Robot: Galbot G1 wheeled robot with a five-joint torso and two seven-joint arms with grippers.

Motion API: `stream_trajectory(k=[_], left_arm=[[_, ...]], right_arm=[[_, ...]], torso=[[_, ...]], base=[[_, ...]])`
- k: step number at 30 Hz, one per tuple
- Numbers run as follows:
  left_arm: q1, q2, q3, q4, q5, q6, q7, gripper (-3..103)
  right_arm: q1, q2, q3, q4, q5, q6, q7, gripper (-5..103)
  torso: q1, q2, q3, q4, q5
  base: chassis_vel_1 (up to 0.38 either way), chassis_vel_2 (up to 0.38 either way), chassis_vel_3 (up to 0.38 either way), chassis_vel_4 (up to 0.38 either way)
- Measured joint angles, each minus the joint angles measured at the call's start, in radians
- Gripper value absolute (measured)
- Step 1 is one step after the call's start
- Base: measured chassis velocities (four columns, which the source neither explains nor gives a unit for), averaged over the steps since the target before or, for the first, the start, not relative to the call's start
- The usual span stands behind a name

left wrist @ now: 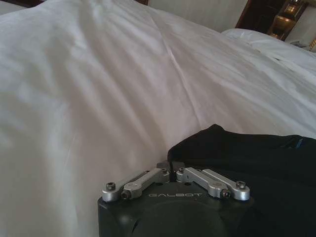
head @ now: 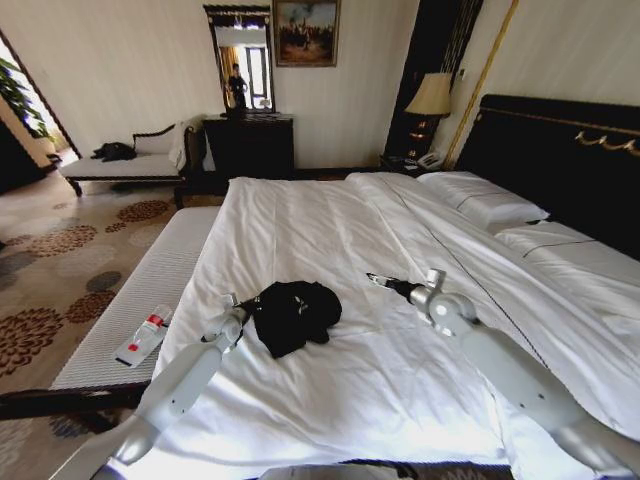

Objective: Fold the clothes on the bed.

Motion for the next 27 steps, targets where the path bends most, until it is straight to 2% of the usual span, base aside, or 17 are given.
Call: stream_trajectory(k=[2, 3, 7, 19, 22, 27], left_arm=[[0.002, 0.001, 0.001, 0.001, 0.004, -0.001, 0.0, 1], [0.002, 0.001, 0.001, 0.001, 0.004, -0.001, 0.0, 1], [0.002, -0.007, 0.004, 0.013, 0.017, -0.004, 0.003, 1], [-0.002, -0.005, 0.018, 0.008, 0.02, -0.004, -0.002, 1], [0.0, -0.002, 0.019, 0.007, 0.02, -0.004, -0.003, 1], [-0.003, -0.001, 0.02, 0.004, 0.02, -0.003, -0.011, 1]], right_arm=[[0.052, 0.048, -0.062, -0.064, 0.008, -0.01, -0.009, 100], [0.052, 0.048, -0.062, -0.064, 0.008, -0.01, -0.009, 100], [0.094, 0.124, -0.12, -0.143, -0.021, -0.012, -0.009, 100], [0.111, 0.225, -0.134, -0.235, -0.043, -0.009, -0.02, 100], [0.1, 0.289, -0.118, -0.255, -0.073, -0.012, -0.005, 100], [0.086, 0.339, -0.101, -0.264, -0.084, -0.02, 0.013, 100]], torso=[[0.0, 0.0, 0.0, -0.0002, -0.0008], [0.0, 0.0, 0.0, -0.0002, -0.0008], [0.0, 0.0, 0.0, -0.0002, -0.0006], [0.0, 0.0, 0.0, -0.0004, -0.0005], [0.0, 0.0, 0.0, -0.0004, -0.0005], [0.0, 0.0, 0.0, 0.0, -0.0005]], base=[[0.0, 0.0, 0.0, 0.0], [0.0, 0.0, 0.0, 0.0], [0.0, 0.0, 0.0, 0.0], [0.0, 0.0, 0.0, 0.0], [0.0, 0.0, 0.0, 0.0], [0.0, 0.0, 0.0, 0.0]])
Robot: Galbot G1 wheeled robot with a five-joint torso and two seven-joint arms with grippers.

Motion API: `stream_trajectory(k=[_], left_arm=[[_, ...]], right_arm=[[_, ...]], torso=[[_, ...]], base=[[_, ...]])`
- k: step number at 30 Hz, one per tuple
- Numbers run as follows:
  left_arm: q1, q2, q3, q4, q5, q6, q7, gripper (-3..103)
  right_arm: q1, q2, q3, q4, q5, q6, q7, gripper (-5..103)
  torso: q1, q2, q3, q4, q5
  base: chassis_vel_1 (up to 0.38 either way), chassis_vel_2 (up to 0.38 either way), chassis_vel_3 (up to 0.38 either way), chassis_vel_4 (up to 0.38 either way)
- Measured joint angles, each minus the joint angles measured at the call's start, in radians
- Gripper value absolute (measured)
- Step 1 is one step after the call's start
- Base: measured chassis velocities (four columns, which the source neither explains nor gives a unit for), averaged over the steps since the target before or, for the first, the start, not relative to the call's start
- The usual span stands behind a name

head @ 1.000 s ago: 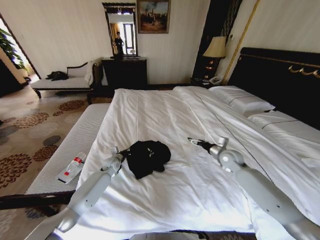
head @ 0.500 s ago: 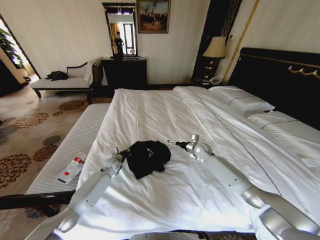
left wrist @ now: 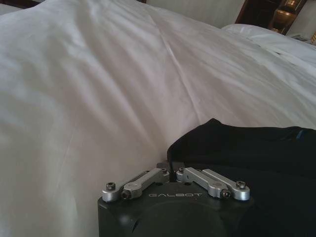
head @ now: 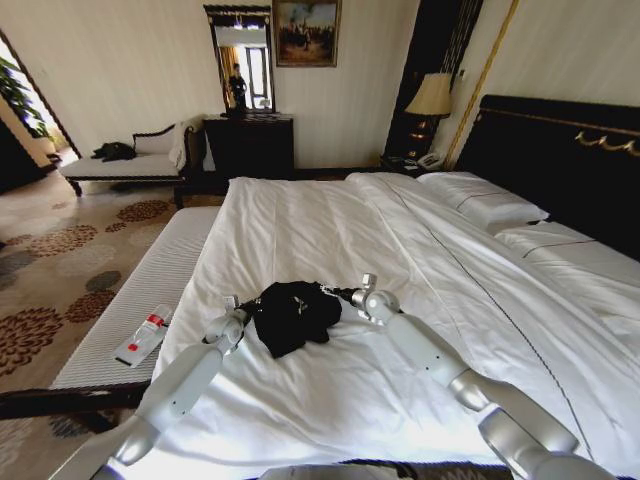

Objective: Fold the clothes on the bed.

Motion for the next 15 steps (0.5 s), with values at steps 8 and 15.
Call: stream_trajectory(k=[8, 15], left_arm=[[-0.003, -0.011, 0.0, 0.007, 0.0, 0.0, -0.01, 1], [0.001, -0.017, 0.002, 0.003, 0.003, 0.0, -0.014, 1]], right_arm=[[-0.016, 0.002, 0.007, 0.014, -0.005, -0.007, 0.015, 96], [-0.02, -0.03, 0.014, 0.033, 0.0, -0.008, 0.019, 64]], torso=[[0.0, 0.0, 0.0, -0.0003, 0.0003], [0.0, 0.0, 0.0, -0.0003, 0.0003]], base=[[0.0, 0.0, 0.0, 0.0], [0.0, 0.0, 0.0, 0.0]])
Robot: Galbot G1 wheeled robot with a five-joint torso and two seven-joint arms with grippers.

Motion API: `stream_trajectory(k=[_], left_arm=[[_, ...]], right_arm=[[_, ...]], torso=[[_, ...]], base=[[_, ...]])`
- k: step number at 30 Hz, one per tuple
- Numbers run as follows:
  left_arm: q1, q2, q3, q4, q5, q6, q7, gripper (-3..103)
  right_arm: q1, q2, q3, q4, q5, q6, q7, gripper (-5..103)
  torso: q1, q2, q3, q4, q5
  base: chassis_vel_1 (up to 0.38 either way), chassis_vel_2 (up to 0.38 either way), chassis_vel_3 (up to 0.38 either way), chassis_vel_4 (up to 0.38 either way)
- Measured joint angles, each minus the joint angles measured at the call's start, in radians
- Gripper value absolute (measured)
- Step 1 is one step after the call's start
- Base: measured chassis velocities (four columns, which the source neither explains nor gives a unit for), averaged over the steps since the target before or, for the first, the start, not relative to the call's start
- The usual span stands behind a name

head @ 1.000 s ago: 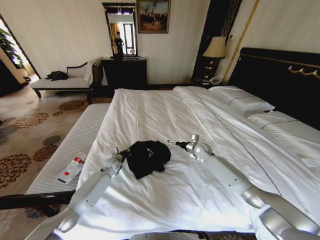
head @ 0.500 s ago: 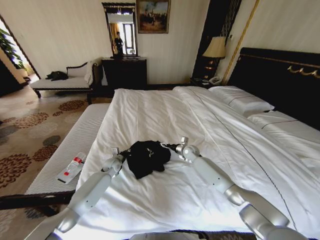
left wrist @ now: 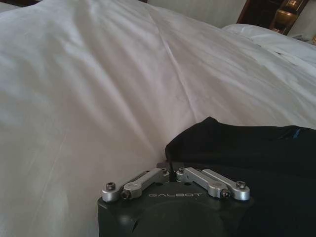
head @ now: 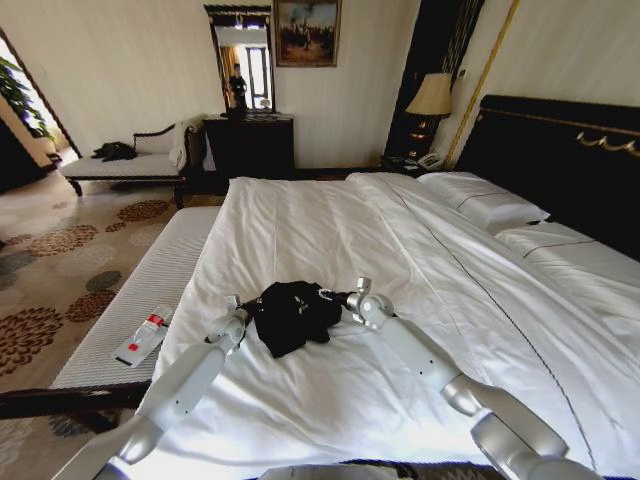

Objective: Fold the clothes on the bed.

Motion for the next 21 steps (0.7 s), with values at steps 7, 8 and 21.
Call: stream_trajectory(k=[7, 8, 21], left_arm=[[-0.002, 0.0, 0.002, 0.001, 0.0, 0.0, 0.001, 1], [-0.002, -0.001, 0.002, 0.002, 0.0, 0.0, 0.001, 1], [0.001, 0.0, 0.003, -0.006, 0.006, -0.001, 0.001, 1]], right_arm=[[-0.003, -0.002, -0.002, 0.022, 0.013, -0.015, 0.01, 42], [-0.003, 0.001, -0.003, 0.023, 0.013, -0.015, 0.012, 37], [-0.007, 0.008, -0.006, 0.034, 0.011, -0.016, 0.018, 1]], torso=[[0.0, 0.0, 0.0, 0.0001, -0.0001], [0.0, 0.0, 0.0, 0.0001, -0.0001], [0.0, 0.0, 0.0, 0.0001, -0.0001]], base=[[0.0, 0.0, 0.0, 0.0], [0.0, 0.0, 0.0, 0.0], [0.0, 0.0, 0.0, 0.0]])
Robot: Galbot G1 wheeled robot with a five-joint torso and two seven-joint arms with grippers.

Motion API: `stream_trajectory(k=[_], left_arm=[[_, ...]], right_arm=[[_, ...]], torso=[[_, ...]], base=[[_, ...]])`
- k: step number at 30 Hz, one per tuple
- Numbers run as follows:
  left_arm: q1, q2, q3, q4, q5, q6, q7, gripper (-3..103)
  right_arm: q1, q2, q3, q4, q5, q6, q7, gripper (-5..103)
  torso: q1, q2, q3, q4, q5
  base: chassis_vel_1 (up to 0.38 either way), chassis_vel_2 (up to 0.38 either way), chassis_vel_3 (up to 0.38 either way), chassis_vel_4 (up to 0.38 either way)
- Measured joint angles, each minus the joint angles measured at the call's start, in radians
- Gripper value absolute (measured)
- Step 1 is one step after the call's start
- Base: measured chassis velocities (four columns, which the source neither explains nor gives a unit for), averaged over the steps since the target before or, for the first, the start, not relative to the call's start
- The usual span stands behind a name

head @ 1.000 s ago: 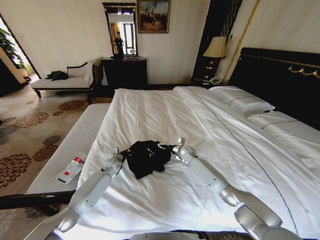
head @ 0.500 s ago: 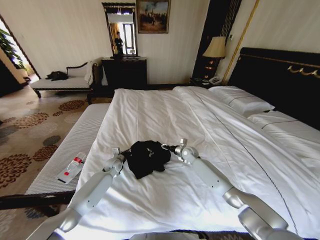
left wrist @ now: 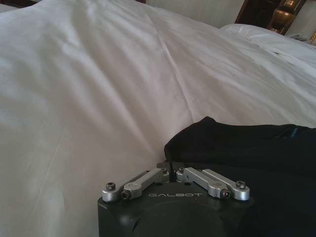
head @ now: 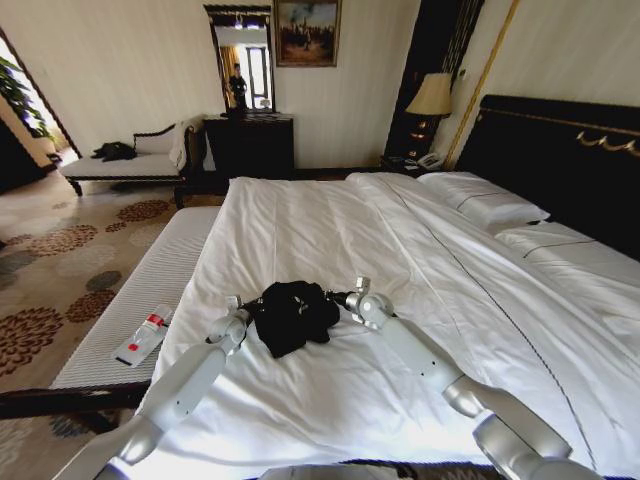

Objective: Fold the clothes on the bed.

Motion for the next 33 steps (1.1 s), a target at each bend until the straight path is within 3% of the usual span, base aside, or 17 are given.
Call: stream_trajectory(k=[18, 33], left_arm=[[0.013, 0.032, -0.014, -0.098, 0.014, -0.007, -0.021, 1], [-0.091, 0.173, -0.027, -0.282, -0.073, 0.001, -0.075, 1]], right_arm=[[-0.035, -0.061, 0.07, 0.15, 0.059, -0.001, 0.098, 1], [0.029, -0.204, 0.107, 0.394, 0.143, 0.002, 0.186, 1]], torso=[[0.0, 0.0, 0.0, -0.0001, 0.0], [0.0, 0.0, 0.0, 0.0001, 0.0001]], base=[[0.0, 0.0, 0.0, 0.0], [0.0, 0.0, 0.0, 0.0]])
